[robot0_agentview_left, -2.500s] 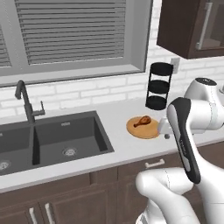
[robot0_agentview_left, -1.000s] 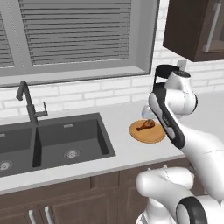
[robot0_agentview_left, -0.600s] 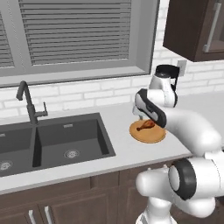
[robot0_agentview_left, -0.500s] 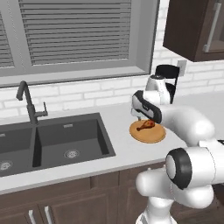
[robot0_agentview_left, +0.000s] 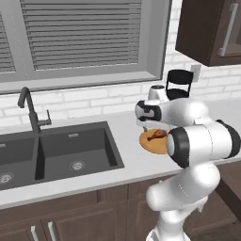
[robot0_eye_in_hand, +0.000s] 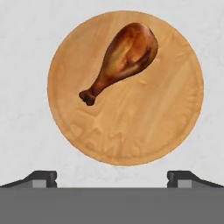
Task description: Pick up the knife from the drawer and place it on the cutting board. Then place the meat from the plate to the cutting board.
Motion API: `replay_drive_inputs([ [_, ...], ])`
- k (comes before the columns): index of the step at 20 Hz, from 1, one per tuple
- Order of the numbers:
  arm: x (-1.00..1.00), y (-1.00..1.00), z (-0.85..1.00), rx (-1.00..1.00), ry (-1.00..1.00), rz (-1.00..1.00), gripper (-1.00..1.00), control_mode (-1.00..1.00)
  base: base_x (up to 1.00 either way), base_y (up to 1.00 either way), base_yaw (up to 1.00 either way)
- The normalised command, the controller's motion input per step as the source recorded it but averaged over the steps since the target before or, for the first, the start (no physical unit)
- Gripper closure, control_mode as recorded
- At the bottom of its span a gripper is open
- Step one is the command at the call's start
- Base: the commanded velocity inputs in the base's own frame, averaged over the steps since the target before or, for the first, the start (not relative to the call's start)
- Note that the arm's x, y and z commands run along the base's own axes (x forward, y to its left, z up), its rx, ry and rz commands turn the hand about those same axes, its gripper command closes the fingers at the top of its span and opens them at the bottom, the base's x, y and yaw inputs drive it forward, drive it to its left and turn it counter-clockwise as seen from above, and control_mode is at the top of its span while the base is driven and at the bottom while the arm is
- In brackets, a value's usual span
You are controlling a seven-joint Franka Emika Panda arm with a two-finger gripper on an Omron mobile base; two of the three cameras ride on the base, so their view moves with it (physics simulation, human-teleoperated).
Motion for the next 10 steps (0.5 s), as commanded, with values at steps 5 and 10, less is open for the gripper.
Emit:
replay_drive_inputs([
  [5, 0.45, -0.32, -0.28, 0.0, 0.15, -0.16, -1.0, -1.0, 0.0, 0.0, 0.0],
  [10, 0.49, -0.29, -0.12, 0.0, 0.1, -0.14, -1.0, -1.0, 0.0, 0.0, 0.0],
])
